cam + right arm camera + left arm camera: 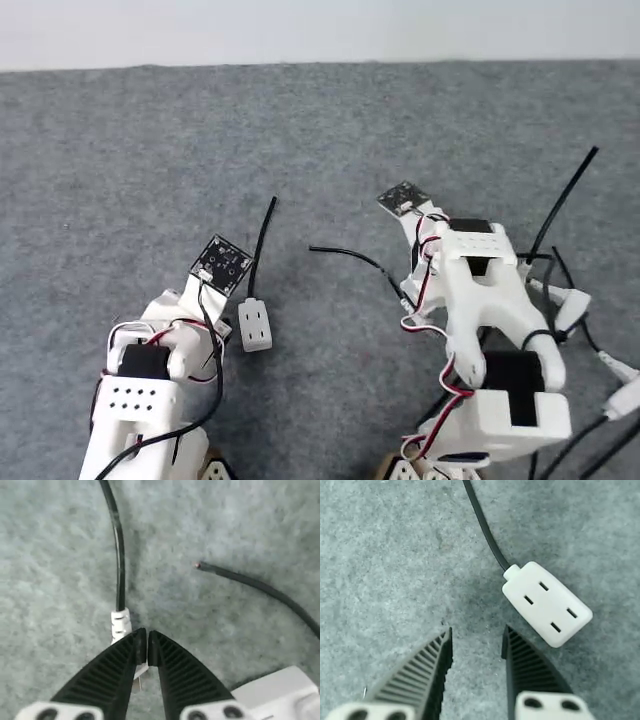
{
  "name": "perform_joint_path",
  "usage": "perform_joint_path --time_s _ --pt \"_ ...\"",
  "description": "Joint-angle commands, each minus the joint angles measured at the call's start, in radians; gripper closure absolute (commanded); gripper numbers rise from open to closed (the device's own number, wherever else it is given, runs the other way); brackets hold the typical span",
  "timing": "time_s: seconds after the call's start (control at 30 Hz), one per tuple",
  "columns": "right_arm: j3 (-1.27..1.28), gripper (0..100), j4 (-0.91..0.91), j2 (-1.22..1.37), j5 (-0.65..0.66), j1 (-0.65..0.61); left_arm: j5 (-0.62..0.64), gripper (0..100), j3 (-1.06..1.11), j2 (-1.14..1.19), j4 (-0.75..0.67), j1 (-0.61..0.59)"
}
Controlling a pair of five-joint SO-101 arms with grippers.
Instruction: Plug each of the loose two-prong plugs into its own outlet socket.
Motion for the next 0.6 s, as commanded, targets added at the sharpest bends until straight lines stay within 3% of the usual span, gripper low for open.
perform_joint_path --time_s 0.0,0.23,0.57 --pt "-0.002 99.0 0.03 -0.005 0.009 -0.016 0.009 85 -0.036 -0.015 -0.021 -0.002" --pt "0.037 99.0 0.045 -0.035 0.009 -0.065 0.009 85 -0.036 -0.015 -0.021 -0.002" --pt "0.216 99.0 0.038 -0.312 0.008 -0.16 0.009 85 -0.036 -0.015 -0.023 -0.003"
